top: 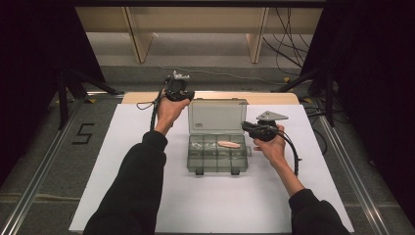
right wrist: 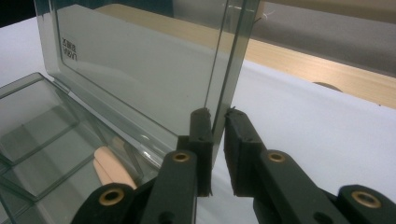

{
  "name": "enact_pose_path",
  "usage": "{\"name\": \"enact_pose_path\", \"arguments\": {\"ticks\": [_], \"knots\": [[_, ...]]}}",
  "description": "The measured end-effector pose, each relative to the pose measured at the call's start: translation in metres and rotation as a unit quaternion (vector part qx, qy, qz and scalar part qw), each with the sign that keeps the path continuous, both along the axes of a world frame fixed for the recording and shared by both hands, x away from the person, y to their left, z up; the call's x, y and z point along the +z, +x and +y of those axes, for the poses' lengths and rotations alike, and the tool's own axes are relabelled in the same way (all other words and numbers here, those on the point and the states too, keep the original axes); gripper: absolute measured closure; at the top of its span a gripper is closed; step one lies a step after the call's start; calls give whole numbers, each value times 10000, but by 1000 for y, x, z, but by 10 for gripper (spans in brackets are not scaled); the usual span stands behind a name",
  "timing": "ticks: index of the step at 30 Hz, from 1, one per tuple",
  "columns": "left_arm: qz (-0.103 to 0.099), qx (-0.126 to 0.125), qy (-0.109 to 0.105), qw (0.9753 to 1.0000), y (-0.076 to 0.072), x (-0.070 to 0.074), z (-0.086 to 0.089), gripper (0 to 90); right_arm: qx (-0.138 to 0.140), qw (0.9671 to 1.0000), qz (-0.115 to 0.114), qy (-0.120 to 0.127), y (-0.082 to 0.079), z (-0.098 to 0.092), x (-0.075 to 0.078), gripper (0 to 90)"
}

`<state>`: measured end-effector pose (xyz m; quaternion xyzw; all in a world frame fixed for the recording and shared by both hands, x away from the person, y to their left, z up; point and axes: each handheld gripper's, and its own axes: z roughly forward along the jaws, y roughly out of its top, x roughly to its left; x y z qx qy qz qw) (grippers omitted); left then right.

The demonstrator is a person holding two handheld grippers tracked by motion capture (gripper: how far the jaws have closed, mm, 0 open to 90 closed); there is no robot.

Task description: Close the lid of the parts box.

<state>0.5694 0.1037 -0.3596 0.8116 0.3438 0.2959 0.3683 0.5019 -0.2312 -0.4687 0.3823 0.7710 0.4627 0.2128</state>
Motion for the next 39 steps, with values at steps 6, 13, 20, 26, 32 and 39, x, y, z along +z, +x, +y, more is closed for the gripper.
{"name": "enact_pose_path", "arguments": {"ticks": [6,13,20,26,32,39], "knots": [[38,-40,-10,10000,0,1,1,899,32,10000,-48,49,1,0,-1,819],[47,-41,-168,9998,-2,1,0,899,37,10000,15,73,0,1,0,806],[168,-167,-196,9995,-7,3,1,899,34,9995,-116,292,-4,0,6,695],[293,-219,-136,9992,-18,7,-3,899,0,9993,-86,354,-13,1,18,486],[356,-208,-78,9991,-31,7,-5,899,147,9995,-139,237,-29,3,35,380],[318,-290,-116,9990,-42,4,0,898,184,9988,-401,228,-46,7,53,322]]}}
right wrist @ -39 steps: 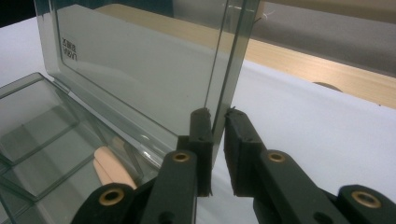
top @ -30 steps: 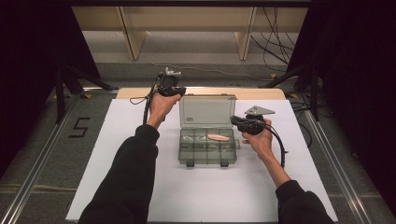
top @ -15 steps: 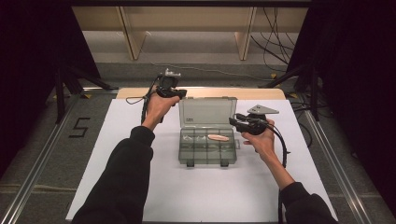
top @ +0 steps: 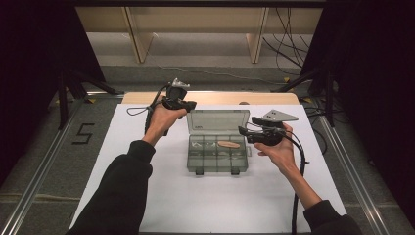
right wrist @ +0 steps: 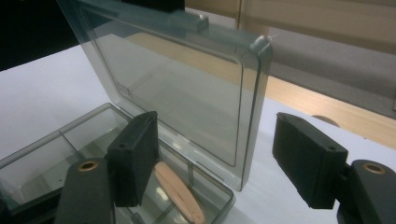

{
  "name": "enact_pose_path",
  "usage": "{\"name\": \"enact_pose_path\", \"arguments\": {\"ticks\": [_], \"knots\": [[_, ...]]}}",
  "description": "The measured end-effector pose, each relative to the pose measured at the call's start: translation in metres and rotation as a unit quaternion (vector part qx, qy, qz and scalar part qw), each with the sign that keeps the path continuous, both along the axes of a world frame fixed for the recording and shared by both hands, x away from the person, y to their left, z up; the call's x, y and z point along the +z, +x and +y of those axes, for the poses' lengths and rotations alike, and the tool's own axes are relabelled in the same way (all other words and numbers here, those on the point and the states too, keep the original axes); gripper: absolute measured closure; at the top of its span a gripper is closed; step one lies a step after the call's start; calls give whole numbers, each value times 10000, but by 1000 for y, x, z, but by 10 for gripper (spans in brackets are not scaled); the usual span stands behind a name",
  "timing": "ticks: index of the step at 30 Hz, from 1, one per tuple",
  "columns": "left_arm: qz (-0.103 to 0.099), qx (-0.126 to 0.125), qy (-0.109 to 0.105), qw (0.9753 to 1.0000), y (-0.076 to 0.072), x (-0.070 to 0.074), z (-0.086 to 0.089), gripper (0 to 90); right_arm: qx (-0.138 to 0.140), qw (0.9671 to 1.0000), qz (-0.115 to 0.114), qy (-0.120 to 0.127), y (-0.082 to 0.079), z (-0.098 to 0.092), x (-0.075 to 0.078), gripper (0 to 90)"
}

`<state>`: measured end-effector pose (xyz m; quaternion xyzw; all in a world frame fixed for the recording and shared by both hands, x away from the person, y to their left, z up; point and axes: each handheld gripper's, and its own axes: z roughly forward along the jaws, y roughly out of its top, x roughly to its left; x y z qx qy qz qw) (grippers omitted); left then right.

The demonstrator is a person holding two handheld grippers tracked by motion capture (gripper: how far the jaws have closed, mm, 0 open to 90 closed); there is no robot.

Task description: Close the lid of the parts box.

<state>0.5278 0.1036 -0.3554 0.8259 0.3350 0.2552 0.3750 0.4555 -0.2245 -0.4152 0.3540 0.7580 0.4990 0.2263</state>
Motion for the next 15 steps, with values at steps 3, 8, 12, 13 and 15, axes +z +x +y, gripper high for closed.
{"name": "enact_pose_path", "arguments": {"ticks": [3,8,12,13,15], "knots": [[-41,33,22,10000,-6,-1,0,898,25,10000,-34,-74,-7,-1,7,309],[-93,37,47,9999,-16,-2,1,898,60,9999,-125,22,-17,-1,12,293],[-161,98,67,9998,-22,-3,1,898,56,9999,-70,-48,-25,-4,12,286],[-162,97,67,9998,-24,-3,1,898,70,9999,-36,-68,-27,-6,12,282],[-169,87,63,9998,-27,-4,1,898,55,10000,-22,-53,-29,-9,13,275]]}}
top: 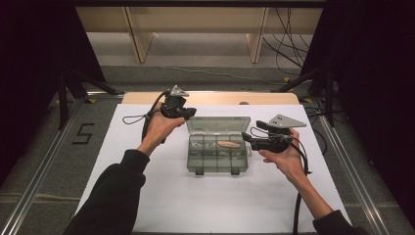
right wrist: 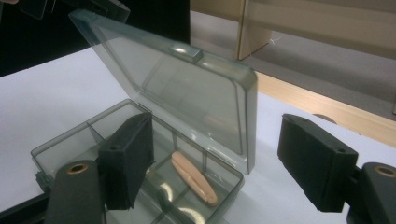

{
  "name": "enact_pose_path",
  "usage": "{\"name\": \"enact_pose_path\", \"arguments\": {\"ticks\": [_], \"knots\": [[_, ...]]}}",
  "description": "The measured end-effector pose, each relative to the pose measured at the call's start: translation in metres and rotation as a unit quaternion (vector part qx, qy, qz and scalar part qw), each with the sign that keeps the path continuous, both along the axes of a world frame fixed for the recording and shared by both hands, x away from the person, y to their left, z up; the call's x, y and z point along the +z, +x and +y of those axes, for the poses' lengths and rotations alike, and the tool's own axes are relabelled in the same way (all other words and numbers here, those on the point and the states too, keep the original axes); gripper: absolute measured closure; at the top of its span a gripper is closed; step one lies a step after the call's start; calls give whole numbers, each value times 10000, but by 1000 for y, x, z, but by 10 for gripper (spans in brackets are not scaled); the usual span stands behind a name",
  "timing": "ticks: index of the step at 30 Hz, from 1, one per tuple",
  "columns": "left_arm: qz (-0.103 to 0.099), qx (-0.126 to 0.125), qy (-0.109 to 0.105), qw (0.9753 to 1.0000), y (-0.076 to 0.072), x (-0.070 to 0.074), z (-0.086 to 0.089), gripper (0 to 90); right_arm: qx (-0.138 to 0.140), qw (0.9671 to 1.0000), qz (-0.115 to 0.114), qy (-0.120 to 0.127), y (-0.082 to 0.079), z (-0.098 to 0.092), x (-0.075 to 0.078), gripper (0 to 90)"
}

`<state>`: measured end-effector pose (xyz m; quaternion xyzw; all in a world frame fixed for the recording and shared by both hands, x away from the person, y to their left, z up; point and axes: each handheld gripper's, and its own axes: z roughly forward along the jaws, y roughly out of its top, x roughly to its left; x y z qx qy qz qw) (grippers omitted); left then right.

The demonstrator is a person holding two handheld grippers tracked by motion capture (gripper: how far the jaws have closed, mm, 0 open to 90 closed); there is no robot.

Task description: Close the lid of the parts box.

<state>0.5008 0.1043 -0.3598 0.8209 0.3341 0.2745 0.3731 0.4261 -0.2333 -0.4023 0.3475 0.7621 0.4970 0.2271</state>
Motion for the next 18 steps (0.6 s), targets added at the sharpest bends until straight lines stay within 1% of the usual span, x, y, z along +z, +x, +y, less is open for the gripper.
{"name": "enact_pose_path", "arguments": {"ticks": [1,3,4,5,6,10,11,12,13,18], "knots": [[-5,-27,-10,10000,-1,-1,0,898,10,10000,5,20,-1,-1,1,269],[-24,2,4,10000,-5,-2,-1,899,-6,10000,15,39,-3,-4,2,251],[-26,-40,-18,10000,-7,-3,-1,898,-21,10000,78,-22,-6,-5,4,246],[-21,-66,-11,10000,-8,-3,-1,899,11,9999,-34,104,-5,-4,2,243],[-49,-28,-5,10000,-11,-4,-2,898,8,10000,-11,63,-7,-6,3,239],[-76,-42,-2,10000,-19,-7,-1,898,41,9999,-26,107,-12,-7,4,225],[-120,-17,-8,9999,-21,-8,-1,898,23,9999,-22,95,-14,-7,4,223],[-118,-11,20,9999,-23,-9,0,899,16,9999,-48,98,-15,-7,5,222],[-131,5,20,9999,-26,-9,0,899,60,9999,-21,83,-16,-8,6,222],[-184,-29,-13,9998,-35,-13,2,899,96,9998,-110,140,-21,-8,8,227]]}}
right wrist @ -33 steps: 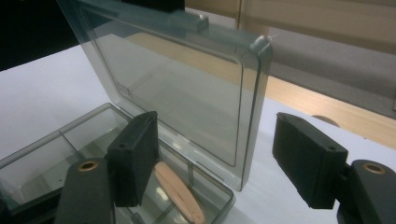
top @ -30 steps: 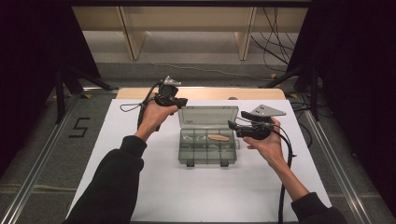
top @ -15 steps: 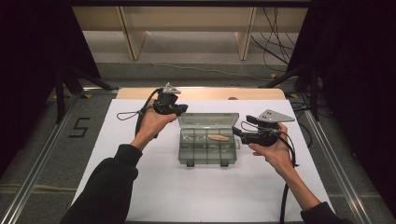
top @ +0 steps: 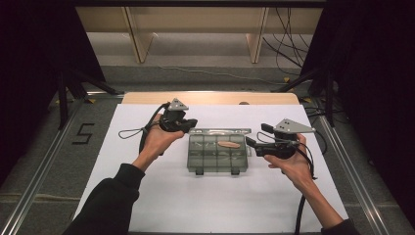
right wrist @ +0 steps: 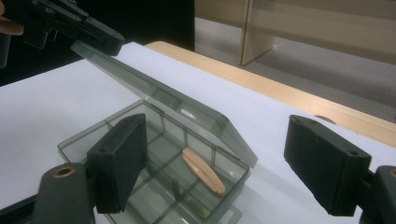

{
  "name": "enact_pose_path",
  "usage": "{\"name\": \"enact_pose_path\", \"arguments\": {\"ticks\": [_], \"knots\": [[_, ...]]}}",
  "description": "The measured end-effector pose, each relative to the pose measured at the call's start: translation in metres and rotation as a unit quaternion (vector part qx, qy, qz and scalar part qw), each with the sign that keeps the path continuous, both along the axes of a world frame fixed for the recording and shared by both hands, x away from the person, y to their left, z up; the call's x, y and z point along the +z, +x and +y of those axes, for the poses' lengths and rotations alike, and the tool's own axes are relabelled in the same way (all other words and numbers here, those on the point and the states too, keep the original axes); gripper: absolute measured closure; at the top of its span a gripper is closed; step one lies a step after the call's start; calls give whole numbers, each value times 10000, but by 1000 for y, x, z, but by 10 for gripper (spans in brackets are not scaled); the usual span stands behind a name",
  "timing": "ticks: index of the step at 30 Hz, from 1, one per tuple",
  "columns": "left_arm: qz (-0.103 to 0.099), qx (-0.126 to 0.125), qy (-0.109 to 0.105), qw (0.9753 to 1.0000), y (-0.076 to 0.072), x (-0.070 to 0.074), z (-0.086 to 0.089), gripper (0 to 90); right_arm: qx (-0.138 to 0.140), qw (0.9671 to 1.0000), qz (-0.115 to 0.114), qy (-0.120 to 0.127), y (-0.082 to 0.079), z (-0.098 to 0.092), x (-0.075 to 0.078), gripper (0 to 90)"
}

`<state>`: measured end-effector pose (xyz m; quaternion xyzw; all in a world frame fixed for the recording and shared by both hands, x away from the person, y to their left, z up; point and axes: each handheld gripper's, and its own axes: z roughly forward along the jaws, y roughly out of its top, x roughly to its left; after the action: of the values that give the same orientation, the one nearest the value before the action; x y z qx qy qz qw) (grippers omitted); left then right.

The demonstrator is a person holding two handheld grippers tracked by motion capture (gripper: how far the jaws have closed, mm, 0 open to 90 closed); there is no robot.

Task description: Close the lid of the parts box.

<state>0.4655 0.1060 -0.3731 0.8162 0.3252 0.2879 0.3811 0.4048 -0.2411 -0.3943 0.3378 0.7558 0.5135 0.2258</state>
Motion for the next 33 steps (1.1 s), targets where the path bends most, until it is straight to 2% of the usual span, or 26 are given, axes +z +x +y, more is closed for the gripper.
{"name": "enact_pose_path", "arguments": {"ticks": [1,2,7,9,10,12,18,19,20,24,25,29,31,33], "knots": [[14,-15,4,10000,-1,-1,0,898,-47,10000,-7,12,-2,1,0,230],[23,-28,15,10000,-3,-1,0,899,20,9999,105,-34,-3,0,1,235],[19,-77,7,10000,-11,-7,1,899,83,10000,-21,25,-7,1,2,268],[-5,-94,-15,10000,-14,-8,1,898,96,10000,6,-25,-10,1,4,300],[11,-136,-30,9999,-16,-9,1,898,134,9999,-80,-67,-10,1,4,321],[5,-169,-54,9998,-19,-11,1,898,182,9998,-21,-112,-12,1,4,346],[-10,-189,-82,9998,-30,-17,1,898,308,9994,-10,-169,-15,0,4,505],[10,-245,-90,9997,-31,-17,1,899,293,9994,-78,-159,-15,1,3,533],[11,-292,-122,9995,-32,-19,2,899,315,9992,-130,-205,-14,0,2,547],[-7,-332,-137,9994,-37,-22,3,898,443,9986,-69,-294,-16,1,1,629],[2,-367,-139,9992,-38,-23,3,899,443,9982,-144,-379,-16,0,2,649],[-35,-373,-85,9993,-41,-26,5,898,537,9975,-65,-447,-17,1,0,734],[-35,-456,-118,9989,-41,-27,5,899,539,9974,-122,-455,-17,1,-2,776],[35,-671,-211,9975,-43,-28,5,898,572,9970,-129,-506,-17,1,-3,817]]}}
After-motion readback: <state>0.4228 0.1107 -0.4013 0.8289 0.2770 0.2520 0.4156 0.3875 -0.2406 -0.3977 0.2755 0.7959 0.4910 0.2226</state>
